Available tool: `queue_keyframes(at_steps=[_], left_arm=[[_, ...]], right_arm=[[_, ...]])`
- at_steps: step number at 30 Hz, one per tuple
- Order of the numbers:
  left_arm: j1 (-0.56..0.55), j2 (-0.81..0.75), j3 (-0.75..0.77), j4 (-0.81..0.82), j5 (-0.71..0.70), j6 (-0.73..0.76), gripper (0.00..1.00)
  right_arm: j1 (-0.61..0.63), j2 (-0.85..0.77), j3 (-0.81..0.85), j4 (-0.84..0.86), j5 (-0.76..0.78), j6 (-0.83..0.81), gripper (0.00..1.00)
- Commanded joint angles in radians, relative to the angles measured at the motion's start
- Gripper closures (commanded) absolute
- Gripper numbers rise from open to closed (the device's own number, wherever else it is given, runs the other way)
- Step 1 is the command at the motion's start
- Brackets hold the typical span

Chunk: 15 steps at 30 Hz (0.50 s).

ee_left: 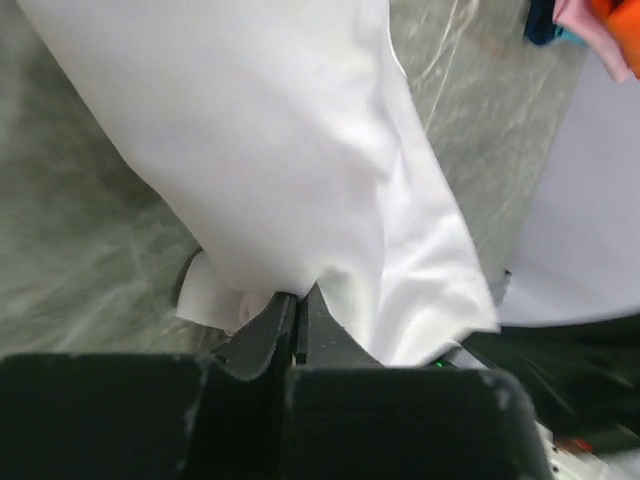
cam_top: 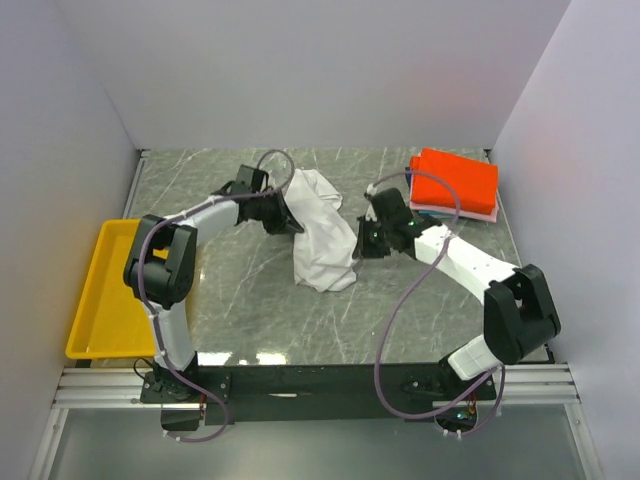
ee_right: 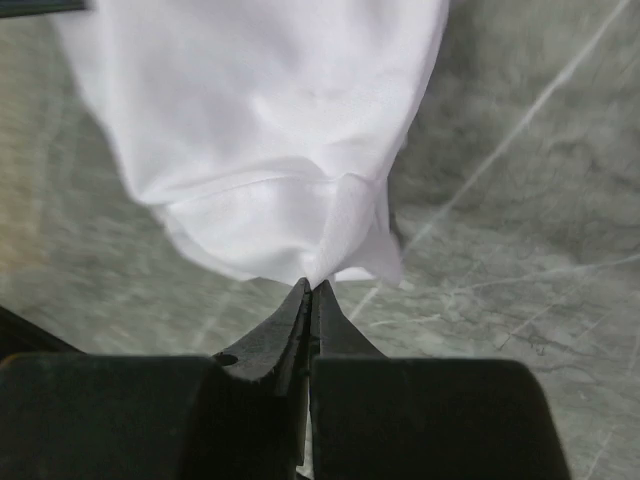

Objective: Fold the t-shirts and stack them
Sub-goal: Flatten the tshirt out

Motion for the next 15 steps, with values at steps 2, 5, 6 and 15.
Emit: queue_keyframes(at_steps=[2,5,6,15], left_arm=[[0.021,-0.079,0.259,-0.319,-0.245,0.204,1.00],[0.021,-0.098,0.463,-0.495,-0.352,0.296,1.00],[0.021,-0.101,0.521,-0.573,-0.375,0.319,1.00],[0.021,-0.139,0.953,-0.702,-0.368,0.333,0.96]], right_arm=[[-0.006,-0.097,0.179,-0.141,0.033,-0.024,1.00],[-0.008,-0.110,0.300,-0.206,0.023,-0.035,1.00],[-0.005,-0.114,0.367,-0.224,0.020,-0.041,1.00],[-0.005,-0.189,0.650,-0.350,0.103,0.006,1.00]])
